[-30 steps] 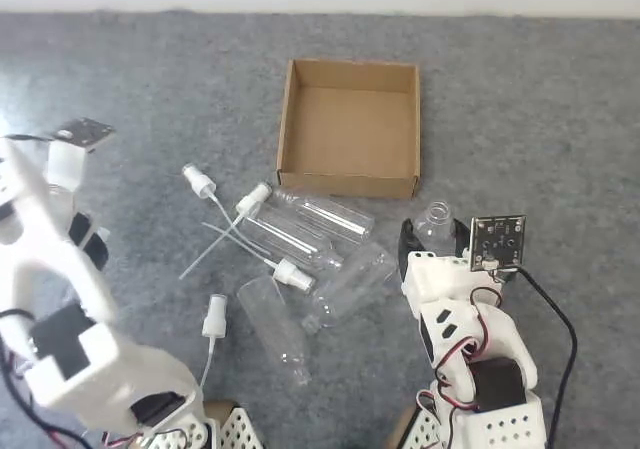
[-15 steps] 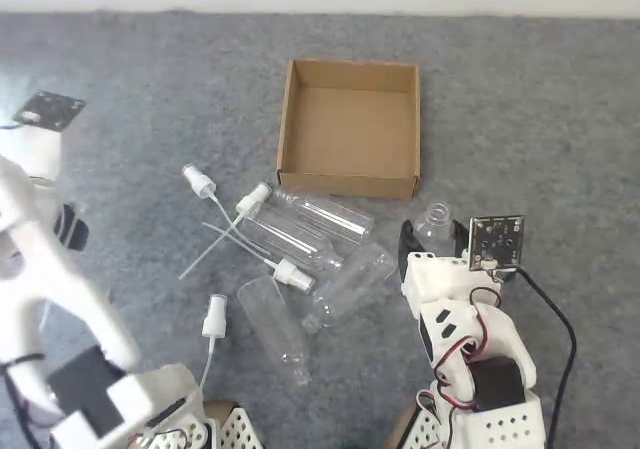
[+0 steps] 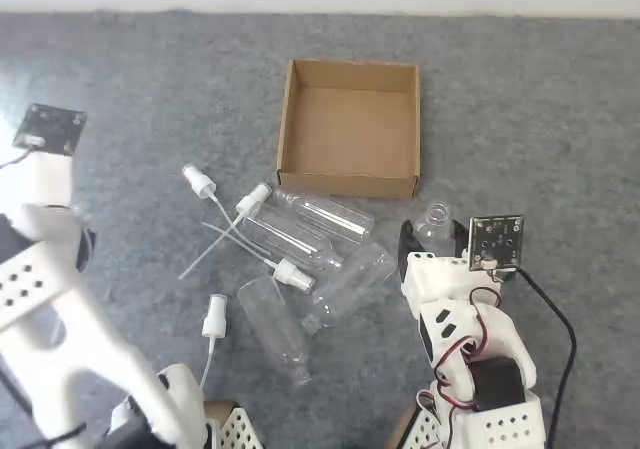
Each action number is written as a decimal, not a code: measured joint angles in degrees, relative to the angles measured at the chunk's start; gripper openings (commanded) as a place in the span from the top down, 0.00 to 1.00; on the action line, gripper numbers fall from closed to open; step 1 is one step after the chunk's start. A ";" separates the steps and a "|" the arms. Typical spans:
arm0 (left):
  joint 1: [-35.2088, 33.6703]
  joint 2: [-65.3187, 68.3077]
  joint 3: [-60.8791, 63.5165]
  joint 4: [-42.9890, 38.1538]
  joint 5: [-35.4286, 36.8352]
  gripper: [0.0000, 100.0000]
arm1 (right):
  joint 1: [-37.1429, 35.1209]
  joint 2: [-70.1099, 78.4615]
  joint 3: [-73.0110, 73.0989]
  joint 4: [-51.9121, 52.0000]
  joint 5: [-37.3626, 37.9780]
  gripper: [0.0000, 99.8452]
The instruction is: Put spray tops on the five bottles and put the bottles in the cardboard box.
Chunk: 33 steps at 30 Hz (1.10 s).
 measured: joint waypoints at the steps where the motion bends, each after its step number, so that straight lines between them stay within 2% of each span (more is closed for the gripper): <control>1: 0.44 -0.53 0.00 0.00 1.32 0.97 | 0.00 0.00 0.00 0.00 0.00 0.87; 12: 8.79 -6.86 0.00 -0.18 13.54 0.97 | 0.00 0.00 0.00 0.00 0.00 0.87; 27: 23.65 -17.67 0.00 -0.88 31.74 0.97 | 0.00 0.00 0.00 0.00 0.00 0.87; 33: 25.41 -21.80 0.00 -4.66 37.10 0.97 | 0.00 0.00 0.00 0.00 0.00 0.87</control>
